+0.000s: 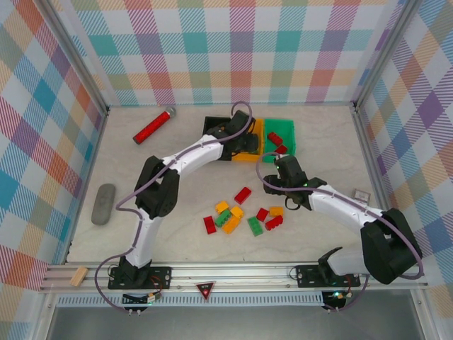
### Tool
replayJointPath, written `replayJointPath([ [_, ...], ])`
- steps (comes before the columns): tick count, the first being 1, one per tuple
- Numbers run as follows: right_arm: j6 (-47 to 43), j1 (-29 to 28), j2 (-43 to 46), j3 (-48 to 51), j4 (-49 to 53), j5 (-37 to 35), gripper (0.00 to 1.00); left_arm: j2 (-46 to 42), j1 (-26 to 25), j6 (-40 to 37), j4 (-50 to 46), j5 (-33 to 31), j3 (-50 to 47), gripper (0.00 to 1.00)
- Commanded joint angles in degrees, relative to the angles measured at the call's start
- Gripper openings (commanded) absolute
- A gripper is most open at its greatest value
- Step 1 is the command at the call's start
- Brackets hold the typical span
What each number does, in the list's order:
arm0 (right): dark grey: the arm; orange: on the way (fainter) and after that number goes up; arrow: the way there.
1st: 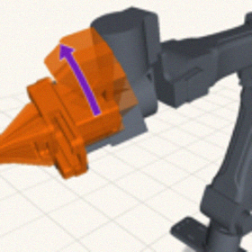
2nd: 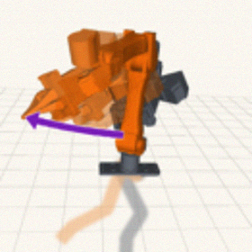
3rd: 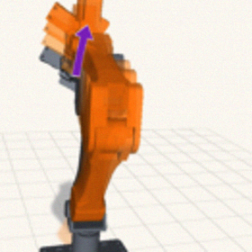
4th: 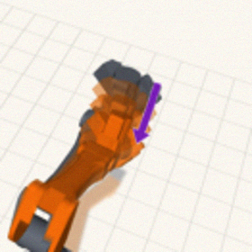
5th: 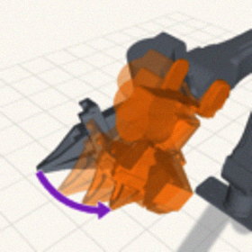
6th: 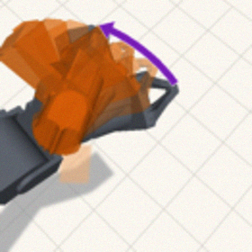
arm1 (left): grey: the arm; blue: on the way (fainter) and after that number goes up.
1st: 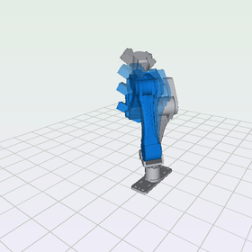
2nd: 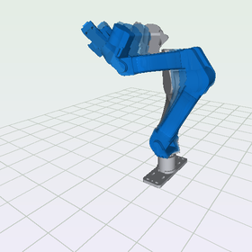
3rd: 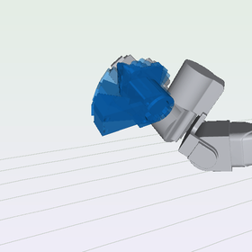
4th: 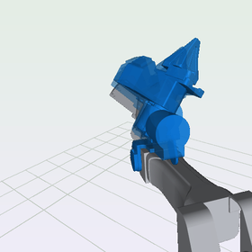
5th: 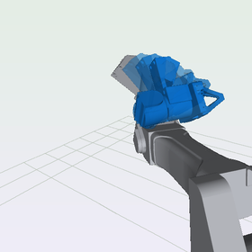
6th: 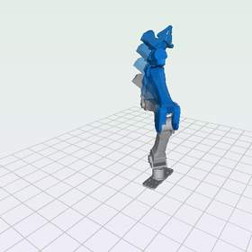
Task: Sort the legos into containers by color
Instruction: Place the lego in the container.
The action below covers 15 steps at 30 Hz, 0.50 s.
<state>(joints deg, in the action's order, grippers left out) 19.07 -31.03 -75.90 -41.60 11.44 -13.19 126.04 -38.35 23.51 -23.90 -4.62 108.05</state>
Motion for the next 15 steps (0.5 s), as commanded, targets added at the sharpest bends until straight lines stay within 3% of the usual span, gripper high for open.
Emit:
replayJointPath([
  [1, 0.88, 0.09, 1.31, 0.89, -1.37, 1.02, 0.59, 0.30, 0.90, 2.01, 0.38, 2.72, 3.00, 0.62],
  [4, 0.79, 0.23, 1.41, 1.08, -1.57, 2.49, 0.59, -2.49, 1.04, 2.15, 2.59, 2.19, -0.60, 0.69],
  [11, 0.12, 0.17, 1.07, 1.42, -3.10, 6.25, 0.59, -14.78, 1.13, 2.45, 11.80, 3.35, -17.22, 0.69],
  [15, -1.81, 0.09, -0.04, 0.91, -3.49, 13.09, 0.59, -23.87, 1.01, 2.49, 16.89, 3.68, -29.49, 0.69],
])
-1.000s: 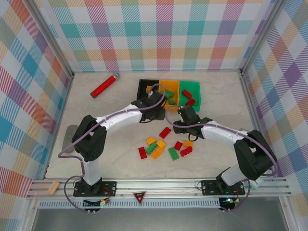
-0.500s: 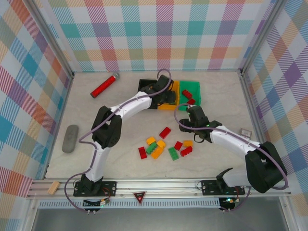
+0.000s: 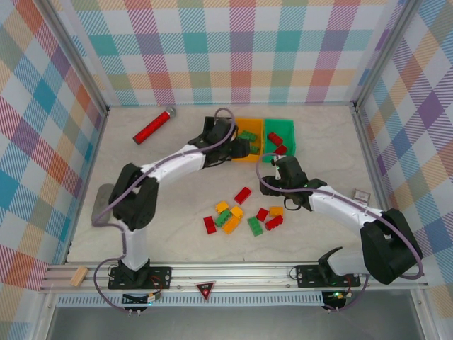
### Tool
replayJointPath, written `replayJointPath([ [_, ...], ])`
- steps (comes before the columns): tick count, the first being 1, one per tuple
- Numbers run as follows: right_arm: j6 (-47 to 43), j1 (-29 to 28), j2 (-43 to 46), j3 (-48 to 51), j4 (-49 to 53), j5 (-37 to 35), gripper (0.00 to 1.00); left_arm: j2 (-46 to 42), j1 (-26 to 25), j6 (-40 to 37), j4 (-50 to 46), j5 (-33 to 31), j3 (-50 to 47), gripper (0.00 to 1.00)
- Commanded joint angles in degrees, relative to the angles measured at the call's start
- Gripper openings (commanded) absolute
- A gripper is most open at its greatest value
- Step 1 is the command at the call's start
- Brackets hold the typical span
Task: Sort the legos into containers by color
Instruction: Place the lego in the container, then pick up the lego from the bottom-center of the table.
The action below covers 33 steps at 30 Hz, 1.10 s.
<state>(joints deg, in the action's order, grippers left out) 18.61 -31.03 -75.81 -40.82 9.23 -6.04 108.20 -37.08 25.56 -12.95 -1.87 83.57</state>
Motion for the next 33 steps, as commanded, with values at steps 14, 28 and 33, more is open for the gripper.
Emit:
replayJointPath([
  [14, 7.31, -15.94, 8.16, 0.51, 19.65, 7.12, 0.57, -25.38, -0.19, -2.57, 8.03, -2.37, -29.11, 0.69],
  [28, 15.21, -22.84, -1.22, -1.76, 21.36, -0.33, 0.56, -30.82, -0.19, -1.68, 9.95, -4.36, -37.40, 0.68],
  [33, 15.49, -23.73, -4.50, -3.35, 22.53, -2.44, 0.56, -31.05, -0.19, 0.69, 12.19, -4.02, -40.86, 0.68],
])
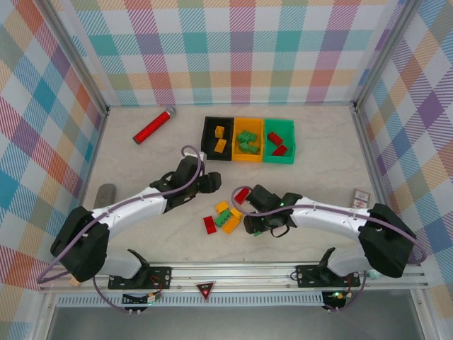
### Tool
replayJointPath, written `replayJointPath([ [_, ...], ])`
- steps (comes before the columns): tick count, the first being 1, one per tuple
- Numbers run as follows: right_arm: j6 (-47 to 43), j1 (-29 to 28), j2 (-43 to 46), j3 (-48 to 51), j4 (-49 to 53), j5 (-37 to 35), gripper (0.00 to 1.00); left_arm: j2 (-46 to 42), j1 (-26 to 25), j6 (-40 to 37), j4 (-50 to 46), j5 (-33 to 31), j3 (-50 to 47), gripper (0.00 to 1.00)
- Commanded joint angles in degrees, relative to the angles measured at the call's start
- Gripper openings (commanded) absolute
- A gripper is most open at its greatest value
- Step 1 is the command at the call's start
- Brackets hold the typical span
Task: Sort the legos into containers by color
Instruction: Pick up the lego from the bottom-center of the table.
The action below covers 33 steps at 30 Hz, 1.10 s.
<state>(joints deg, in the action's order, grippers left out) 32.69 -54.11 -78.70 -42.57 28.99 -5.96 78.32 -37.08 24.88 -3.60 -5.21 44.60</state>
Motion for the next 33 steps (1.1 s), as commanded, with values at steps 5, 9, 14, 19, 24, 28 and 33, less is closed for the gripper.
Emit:
replayJointPath([
  [5, 1.33, -1.68, -4.89, -3.07, 3.49, -4.00, 0.56, -1.10, -0.14, 1.72, 2.98, -0.66, -2.32, 0.68],
  [9, 1.09, -2.83, -7.60, -4.82, 4.16, -5.53, 0.55, -1.46, -0.19, 1.16, 2.04, -1.29, -1.98, 0.68],
  [14, 1.68, -4.64, -10.77, -6.80, 6.16, -8.44, 0.55, -1.53, -0.19, 0.90, 1.68, -1.41, -1.88, 0.68],
  [19, 1.77, -5.06, -12.03, -7.09, 6.43, -9.49, 0.53, -1.39, -0.19, 1.13, 1.67, -1.47, -2.37, 0.68],
  [24, 1.82, -5.17, -11.72, -7.36, 5.62, -9.94, 0.44, -1.89, -0.25, 1.21, 1.54, -1.84, -2.72, 0.68],
  [28, 1.84, -5.20, -12.42, -8.06, 5.27, -9.74, 0.39, -2.35, -0.19, 1.13, 1.29, -2.01, -2.68, 0.68],
  [33, 2.17, -5.22, -10.92, -8.32, 3.80, -9.07, 0.34, -2.91, -0.19, 1.06, 0.66, -1.97, -2.80, 0.68],
])
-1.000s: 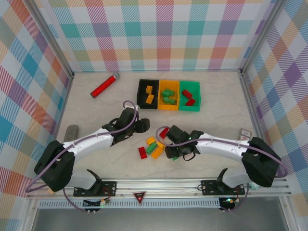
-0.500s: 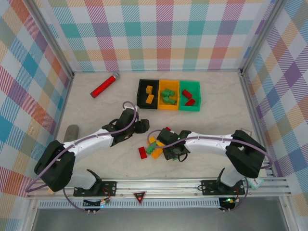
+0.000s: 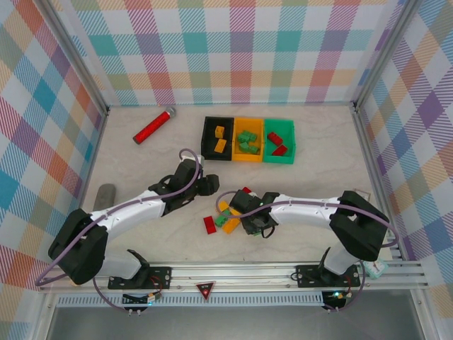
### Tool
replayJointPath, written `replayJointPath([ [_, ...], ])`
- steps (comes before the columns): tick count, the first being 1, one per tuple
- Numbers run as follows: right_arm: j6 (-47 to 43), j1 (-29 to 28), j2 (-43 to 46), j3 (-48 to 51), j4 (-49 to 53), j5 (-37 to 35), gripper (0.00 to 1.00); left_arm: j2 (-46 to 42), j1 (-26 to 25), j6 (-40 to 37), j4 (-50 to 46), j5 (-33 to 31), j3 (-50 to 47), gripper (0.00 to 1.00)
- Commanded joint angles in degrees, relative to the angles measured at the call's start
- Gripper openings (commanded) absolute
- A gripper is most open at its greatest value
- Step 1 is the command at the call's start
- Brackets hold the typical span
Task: Sort the legos into containers by color
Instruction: Pick up the lego from the bottom-center of the table, then place the lego in the container.
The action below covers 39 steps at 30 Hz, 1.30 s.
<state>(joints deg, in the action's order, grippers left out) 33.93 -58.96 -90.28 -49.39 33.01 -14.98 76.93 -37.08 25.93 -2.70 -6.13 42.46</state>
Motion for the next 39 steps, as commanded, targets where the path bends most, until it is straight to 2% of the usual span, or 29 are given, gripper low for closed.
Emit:
replayJointPath([
  [1, 0.92, -0.36, 1.54, -1.50, -0.48, -0.36, 0.34, -1.61, -0.19, 0.08, -0.27, -1.01, -0.75, 0.68],
  [9, -2.17, 0.68, 6.42, -4.93, -2.73, -3.78, 0.34, -2.89, -0.23, 0.63, -1.12, 0.22, -1.37, 0.68],
  [18, -8.60, 11.47, 4.50, -11.89, -7.91, 0.50, 0.35, -5.88, -0.54, 1.20, -1.63, 3.77, -4.26, 0.68],
  [27, -13.48, 23.57, -6.22, -24.67, -11.67, 7.57, 0.35, -9.59, -2.52, -0.31, -2.97, 8.55, -6.50, 0.67],
  [35, -17.03, 28.35, -19.87, -39.98, -9.32, 7.89, 0.35, -9.95, -6.72, -2.66, -5.61, 11.83, -6.86, 0.66],
  [39, -18.06, 30.02, -24.83, -47.04, -7.35, 8.20, 0.42, -10.61, -8.58, -2.76, -7.05, 11.42, -7.75, 0.65],
])
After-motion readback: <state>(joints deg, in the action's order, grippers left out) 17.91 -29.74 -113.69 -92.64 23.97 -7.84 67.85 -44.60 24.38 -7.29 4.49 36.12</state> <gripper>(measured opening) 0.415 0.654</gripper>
